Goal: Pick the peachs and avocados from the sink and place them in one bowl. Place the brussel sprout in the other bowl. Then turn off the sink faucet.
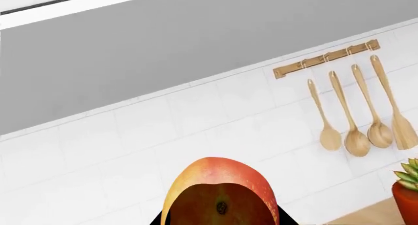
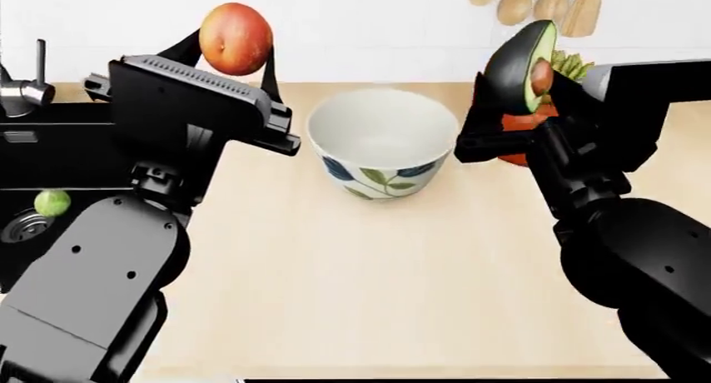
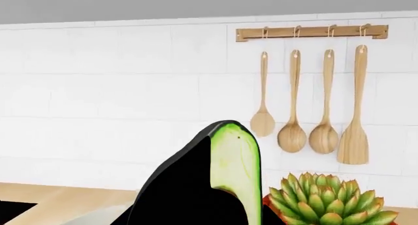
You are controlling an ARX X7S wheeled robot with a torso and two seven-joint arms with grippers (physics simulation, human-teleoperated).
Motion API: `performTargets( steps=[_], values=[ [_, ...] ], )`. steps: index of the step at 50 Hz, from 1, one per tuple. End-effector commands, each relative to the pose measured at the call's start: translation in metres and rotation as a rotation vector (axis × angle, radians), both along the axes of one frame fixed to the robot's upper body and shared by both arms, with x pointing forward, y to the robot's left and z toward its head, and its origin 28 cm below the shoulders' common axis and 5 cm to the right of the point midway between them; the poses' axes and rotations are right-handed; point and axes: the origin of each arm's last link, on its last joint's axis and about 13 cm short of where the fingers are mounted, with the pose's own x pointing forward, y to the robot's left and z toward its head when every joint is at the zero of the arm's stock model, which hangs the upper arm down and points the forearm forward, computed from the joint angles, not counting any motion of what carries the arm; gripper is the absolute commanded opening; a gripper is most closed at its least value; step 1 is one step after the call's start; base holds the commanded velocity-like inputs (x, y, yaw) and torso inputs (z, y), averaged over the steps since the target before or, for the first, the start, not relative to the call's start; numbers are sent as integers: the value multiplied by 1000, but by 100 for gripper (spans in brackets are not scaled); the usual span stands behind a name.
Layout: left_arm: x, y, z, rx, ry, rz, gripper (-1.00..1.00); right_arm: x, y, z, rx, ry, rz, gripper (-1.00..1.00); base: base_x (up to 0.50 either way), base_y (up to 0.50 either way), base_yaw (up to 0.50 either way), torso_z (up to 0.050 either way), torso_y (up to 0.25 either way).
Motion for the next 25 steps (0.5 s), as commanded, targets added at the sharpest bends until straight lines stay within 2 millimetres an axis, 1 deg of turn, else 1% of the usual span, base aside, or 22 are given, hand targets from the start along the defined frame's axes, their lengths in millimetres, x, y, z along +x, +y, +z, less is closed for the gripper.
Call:
performTargets(
  steps=[1, 4, 9, 14, 20, 23, 25],
  values=[
    [11, 3, 13, 20, 39, 31, -100, 20, -3, 30, -75, -17, -13, -100, 500, -48, 0, 0, 10],
    [13, 3, 15, 32, 47, 38, -100, 22, -2, 34, -80, -24, -14, -100, 500, -52, 0, 0, 0],
    [13, 3, 16, 39, 46, 39, -100, 22, -1, 34, -92, -36, -13, -100, 500, -38, 0, 0, 2],
    [14, 1, 16, 55, 68, 34, -100, 19, 1, 30, -122, -40, -6, -100, 0, 0, 0, 0, 2],
    [15, -3, 24, 39, 75, -1, -100, 15, 1, 29, -124, -65, -4, -100, 0, 0, 0, 0, 0],
    [17, -7, 31, 64, 69, -16, -100, 12, 1, 29, -118, -75, -4, -100, 0, 0, 0, 0, 0],
    [21, -10, 38, 62, 86, -33, -100, 11, 1, 29, -114, -78, -4, -100, 0, 0, 0, 0, 0]
  ],
)
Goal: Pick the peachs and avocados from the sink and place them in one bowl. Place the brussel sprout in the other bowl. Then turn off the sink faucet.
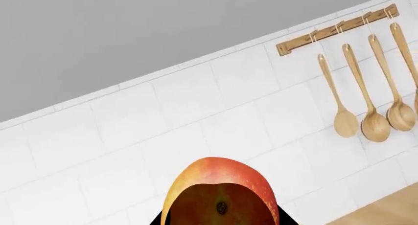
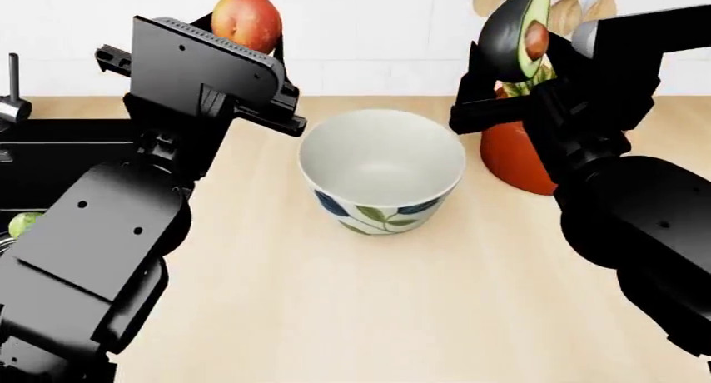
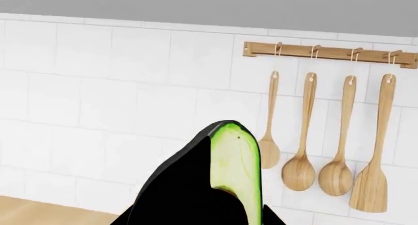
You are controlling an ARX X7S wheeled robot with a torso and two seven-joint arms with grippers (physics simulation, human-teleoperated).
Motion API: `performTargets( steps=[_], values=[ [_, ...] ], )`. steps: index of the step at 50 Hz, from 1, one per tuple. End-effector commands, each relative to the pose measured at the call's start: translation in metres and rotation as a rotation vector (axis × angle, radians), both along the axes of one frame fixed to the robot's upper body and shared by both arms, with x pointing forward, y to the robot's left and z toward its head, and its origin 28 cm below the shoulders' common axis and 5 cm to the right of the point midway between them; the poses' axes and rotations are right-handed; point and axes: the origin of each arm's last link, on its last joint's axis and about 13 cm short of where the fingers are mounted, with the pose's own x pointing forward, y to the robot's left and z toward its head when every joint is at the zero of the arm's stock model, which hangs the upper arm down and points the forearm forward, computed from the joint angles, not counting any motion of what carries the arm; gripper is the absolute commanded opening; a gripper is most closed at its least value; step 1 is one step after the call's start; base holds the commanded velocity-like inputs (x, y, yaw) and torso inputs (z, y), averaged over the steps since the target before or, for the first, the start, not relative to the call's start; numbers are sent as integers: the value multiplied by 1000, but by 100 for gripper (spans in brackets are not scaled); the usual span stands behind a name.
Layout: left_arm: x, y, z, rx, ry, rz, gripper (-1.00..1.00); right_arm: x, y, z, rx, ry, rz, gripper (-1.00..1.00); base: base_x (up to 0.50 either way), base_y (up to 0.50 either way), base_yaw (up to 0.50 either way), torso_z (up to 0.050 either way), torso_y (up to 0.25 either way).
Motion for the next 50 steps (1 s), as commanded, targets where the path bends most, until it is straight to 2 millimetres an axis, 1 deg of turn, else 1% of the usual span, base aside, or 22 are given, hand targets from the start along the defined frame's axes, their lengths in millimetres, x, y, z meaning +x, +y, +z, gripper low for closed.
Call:
performTargets(
  steps=[1, 4, 8, 13, 17, 27, 32, 35, 39, 45, 50],
  values=[
    [11, -9, 21, 15, 27, -41, -100, -5, -1, 3, -26, -45, -4, -100, 0, 0, 0, 0, 0],
    [23, -13, 27, 21, 101, -82, -100, -5, -1, 3, -23, -48, -3, -100, 0, 0, 0, 0, 0],
    [37, -21, 34, -17, 197, -191, -100, -6, -1, 4, -21, -50, 2, -100, 0, 0, 0, 0, 2],
    [45, -27, 30, -18, 288, -292, -100, -6, -2, 2, -20, -49, 2, -100, 0, 0, 0, 0, 0],
    [54, -28, 26, -38, 389, -337, -100, -6, -2, 2, -16, -51, 1, -100, 0, 0, 0, 0, 0],
    [46, -34, 24, 12, 456, -456, -100, -5, 0, 1, -11, -49, 7, -100, 0, 0, 0, 0, 1],
    [43, -36, 30, -2, 452, -496, -100, -4, 0, 0, -12, -44, 9, -100, 0, 0, 0, 0, 0],
    [43, -38, 33, 0, 478, -514, -100, -5, 0, 0, -10, -43, 8, -100, 0, 0, 0, 0, 0],
    [47, -40, 41, 4, 525, -514, -100, -5, 0, -1, -8, -43, 7, -100, 0, 0, 0, 0, 0],
    [58, -37, 55, 75, 631, -488, -100, -5, 0, 0, -7, -43, 7, -100, 0, 0, 0, 0, 0],
    [60, -35, 56, 178, 720, -481, -100, -4, 0, -1, -4, -41, 5, -100, 0, 0, 0, 2, 2]
  ],
)
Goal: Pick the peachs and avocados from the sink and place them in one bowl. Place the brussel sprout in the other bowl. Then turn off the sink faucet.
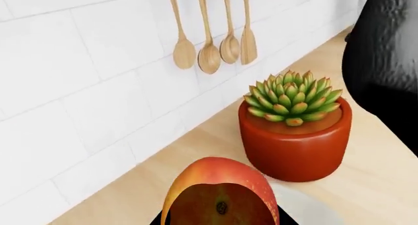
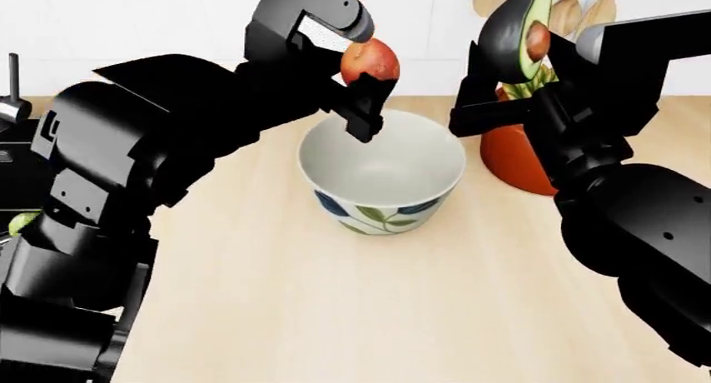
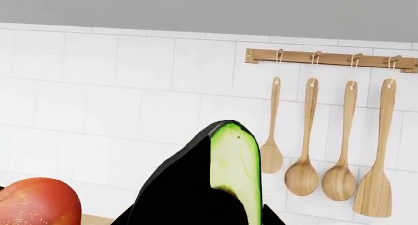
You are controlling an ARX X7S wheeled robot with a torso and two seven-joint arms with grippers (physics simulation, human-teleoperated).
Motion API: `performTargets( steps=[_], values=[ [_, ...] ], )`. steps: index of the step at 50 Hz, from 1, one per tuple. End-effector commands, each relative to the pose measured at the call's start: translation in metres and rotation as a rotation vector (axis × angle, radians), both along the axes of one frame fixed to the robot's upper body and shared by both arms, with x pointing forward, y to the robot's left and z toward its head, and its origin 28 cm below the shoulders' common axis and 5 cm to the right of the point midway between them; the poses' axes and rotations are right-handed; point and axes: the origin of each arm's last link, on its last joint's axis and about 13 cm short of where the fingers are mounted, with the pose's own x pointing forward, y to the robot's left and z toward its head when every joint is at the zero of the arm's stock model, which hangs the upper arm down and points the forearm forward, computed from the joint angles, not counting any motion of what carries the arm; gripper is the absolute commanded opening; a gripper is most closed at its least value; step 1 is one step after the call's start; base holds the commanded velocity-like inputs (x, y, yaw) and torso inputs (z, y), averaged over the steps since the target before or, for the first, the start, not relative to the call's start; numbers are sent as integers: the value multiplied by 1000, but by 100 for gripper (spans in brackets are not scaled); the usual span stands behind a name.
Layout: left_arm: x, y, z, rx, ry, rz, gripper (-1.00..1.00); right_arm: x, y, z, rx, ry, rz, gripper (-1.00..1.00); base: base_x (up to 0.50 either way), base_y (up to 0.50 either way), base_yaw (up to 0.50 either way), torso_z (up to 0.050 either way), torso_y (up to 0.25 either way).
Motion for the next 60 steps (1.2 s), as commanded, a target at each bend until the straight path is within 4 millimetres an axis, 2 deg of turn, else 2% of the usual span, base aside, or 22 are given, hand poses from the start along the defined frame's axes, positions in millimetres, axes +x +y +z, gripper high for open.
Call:
performTargets(
  steps=[1, 15, 44, 55, 56, 60],
  values=[
    [6, 3, 14, 142, 122, -30, -100, 1, -2, 1, -14, -16, -9, -100, 0, 0, 0, 0, 0],
    [-5, 2, 13, 198, 144, -88, -100, 1, -2, 0, -13, -16, -5, -100, 0, 0, 0, 0, 0],
    [9, -11, -18, 221, 203, -104, -100, -2, -3, -7, 4, -5, -4, -100, 0, 0, 0, 0, 1],
    [12, -13, -20, 219, 199, -101, -100, -2, -4, -9, 10, -2, -6, -100, 0, 0, 0, 0, 0],
    [12, -14, -19, 218, 194, -100, 100, -2, -4, -9, 10, -1, -6, -100, 0, 0, 0, 10, 0],
    [10, -14, -17, 211, 178, -105, 100, -2, -4, -11, 12, 2, -5, -100, 0, 0, 0, 0, 0]
  ],
)
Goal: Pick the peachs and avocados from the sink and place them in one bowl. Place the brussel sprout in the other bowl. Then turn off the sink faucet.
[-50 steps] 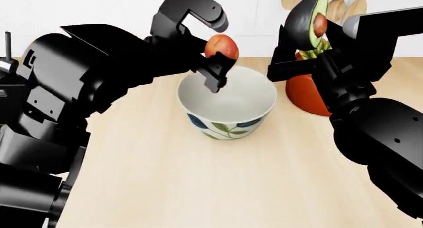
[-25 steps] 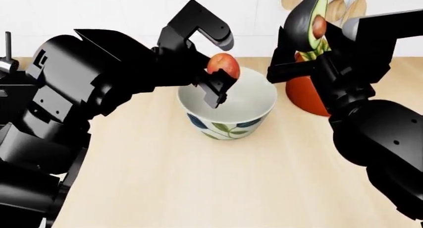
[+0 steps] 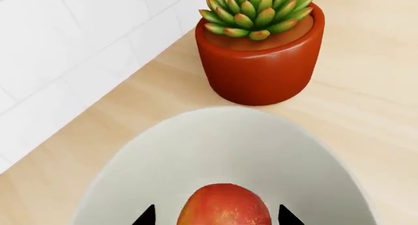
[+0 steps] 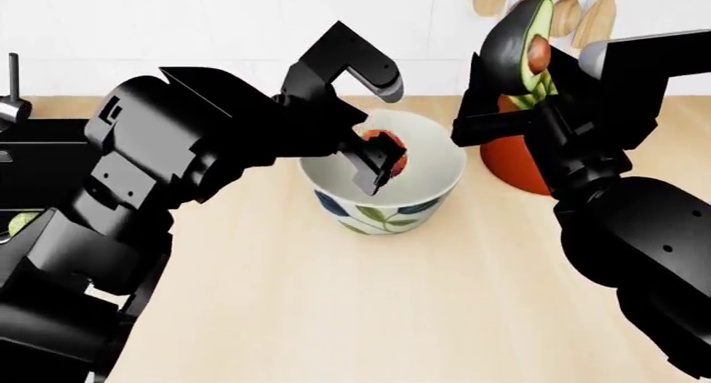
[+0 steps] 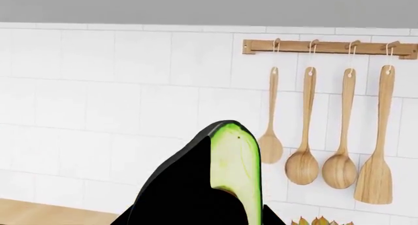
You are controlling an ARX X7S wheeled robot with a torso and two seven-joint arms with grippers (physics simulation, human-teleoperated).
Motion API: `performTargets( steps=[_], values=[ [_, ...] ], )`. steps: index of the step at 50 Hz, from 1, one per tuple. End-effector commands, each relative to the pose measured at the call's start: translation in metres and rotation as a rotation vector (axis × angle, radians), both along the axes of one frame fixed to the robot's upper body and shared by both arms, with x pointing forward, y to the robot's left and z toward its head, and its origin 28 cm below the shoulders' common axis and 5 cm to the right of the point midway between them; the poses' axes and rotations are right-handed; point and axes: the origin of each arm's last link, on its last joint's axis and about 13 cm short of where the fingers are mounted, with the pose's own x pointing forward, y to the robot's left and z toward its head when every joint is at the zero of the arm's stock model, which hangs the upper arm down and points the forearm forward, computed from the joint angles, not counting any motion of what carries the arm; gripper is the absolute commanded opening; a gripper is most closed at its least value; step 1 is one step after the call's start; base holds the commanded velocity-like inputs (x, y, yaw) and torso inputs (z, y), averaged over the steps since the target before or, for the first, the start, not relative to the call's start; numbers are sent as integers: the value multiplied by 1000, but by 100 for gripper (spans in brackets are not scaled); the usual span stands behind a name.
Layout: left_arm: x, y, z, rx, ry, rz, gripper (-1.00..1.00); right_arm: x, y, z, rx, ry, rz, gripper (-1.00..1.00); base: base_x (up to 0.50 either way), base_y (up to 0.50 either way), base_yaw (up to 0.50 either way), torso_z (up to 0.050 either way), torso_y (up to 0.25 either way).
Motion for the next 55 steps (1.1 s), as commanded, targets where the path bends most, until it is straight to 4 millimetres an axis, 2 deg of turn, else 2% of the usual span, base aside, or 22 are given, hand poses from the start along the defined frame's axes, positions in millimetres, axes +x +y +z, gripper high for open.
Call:
performTargets(
  steps=[1, 18, 25, 31, 45, 55],
  values=[
    [0, -2, 2, -12, -21, 0, 100, 1, -2, -1, -14, -13, -7, -100, 0, 0, 0, 0, 0],
    [-2, -3, 4, -24, -44, -16, 100, 1, -2, -1, -5, -9, -1, -100, 0, 0, 0, 0, 1],
    [-15, 6, 17, -130, -203, -21, 100, 1, -3, 4, -12, -3, -3, -100, 0, 0, 0, 0, 0],
    [-18, 19, 26, -185, -336, 80, 100, 1, -2, 10, -21, 11, -17, -100, 0, 0, 0, 0, 0],
    [-16, 37, 29, -275, -571, 309, 100, -4, 0, 18, -45, 9, -21, -100, 0, 0, 0, 0, 0],
    [-22, 49, 16, -424, -637, 512, 100, -6, 14, 35, -112, 110, 41, -100, 0, 0, 0, 0, 0]
  ],
)
